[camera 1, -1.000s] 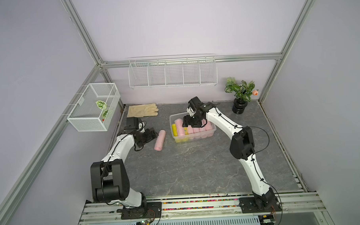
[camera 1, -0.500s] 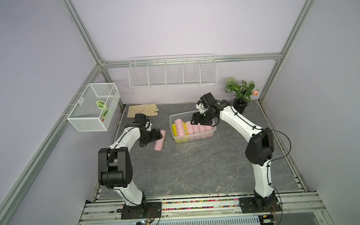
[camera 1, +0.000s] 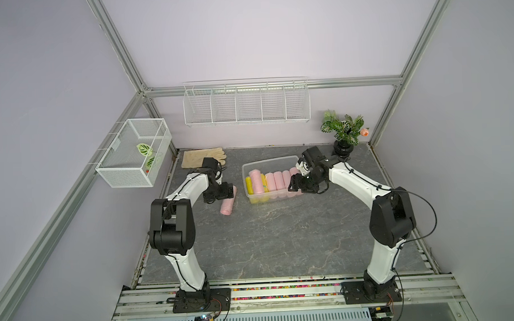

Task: Put the roll of trash bags into the storage box
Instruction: Pick up the roll of trash bags from the center of the board.

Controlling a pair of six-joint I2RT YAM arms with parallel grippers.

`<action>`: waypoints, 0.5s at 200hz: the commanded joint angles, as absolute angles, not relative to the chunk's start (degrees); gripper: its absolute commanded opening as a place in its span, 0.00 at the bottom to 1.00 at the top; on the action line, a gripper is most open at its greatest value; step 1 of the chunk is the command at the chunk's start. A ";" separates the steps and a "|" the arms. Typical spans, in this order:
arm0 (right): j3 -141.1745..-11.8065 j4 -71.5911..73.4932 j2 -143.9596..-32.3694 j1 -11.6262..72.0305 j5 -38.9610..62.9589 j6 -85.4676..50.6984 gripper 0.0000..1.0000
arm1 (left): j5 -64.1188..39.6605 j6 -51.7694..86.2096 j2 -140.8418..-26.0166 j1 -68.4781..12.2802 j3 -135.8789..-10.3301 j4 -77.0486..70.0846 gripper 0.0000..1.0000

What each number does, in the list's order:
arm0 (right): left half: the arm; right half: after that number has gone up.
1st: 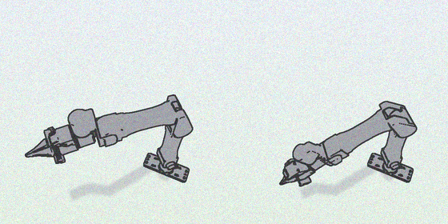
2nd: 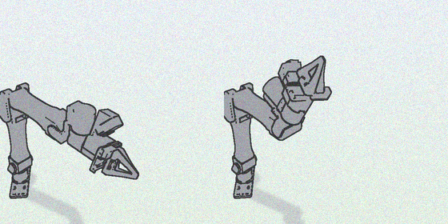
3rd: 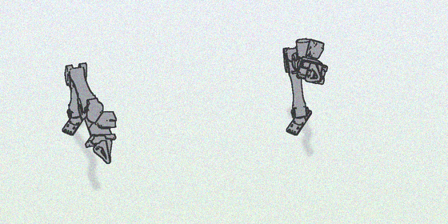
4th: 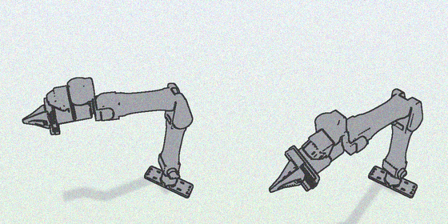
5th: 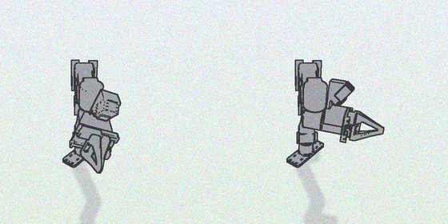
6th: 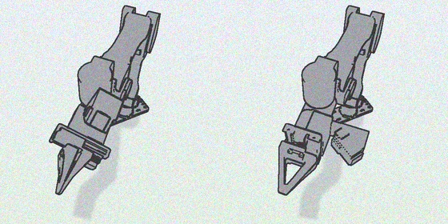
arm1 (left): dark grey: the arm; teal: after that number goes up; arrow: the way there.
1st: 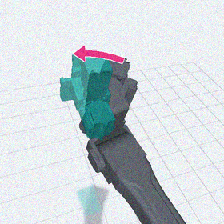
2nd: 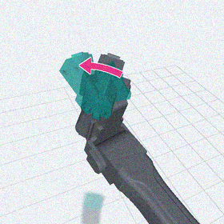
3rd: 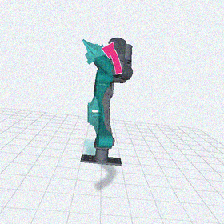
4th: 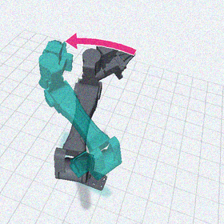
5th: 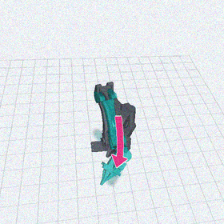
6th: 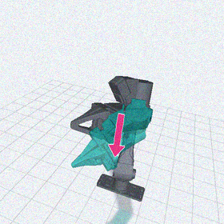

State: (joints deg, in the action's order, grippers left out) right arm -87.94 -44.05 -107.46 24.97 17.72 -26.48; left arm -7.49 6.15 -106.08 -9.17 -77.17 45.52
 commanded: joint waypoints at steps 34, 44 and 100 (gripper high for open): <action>-84.53 -42.02 -104.85 23.99 18.74 -25.33 0.71 | -3.02 4.38 -109.76 -10.52 -79.05 46.48 0.90; -83.91 -41.83 -104.74 23.87 18.74 -25.63 0.71 | -2.41 4.22 -110.10 -10.80 -78.92 46.23 0.89; -81.17 -40.43 -103.88 23.48 19.08 -26.37 0.70 | 3.05 3.08 -112.81 -14.83 -79.94 46.64 0.85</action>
State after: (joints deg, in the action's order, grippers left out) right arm -82.37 -41.39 -106.39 23.97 18.31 -26.30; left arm -0.71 4.27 -111.11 -12.88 -78.02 45.98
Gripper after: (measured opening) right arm 0.705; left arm 0.861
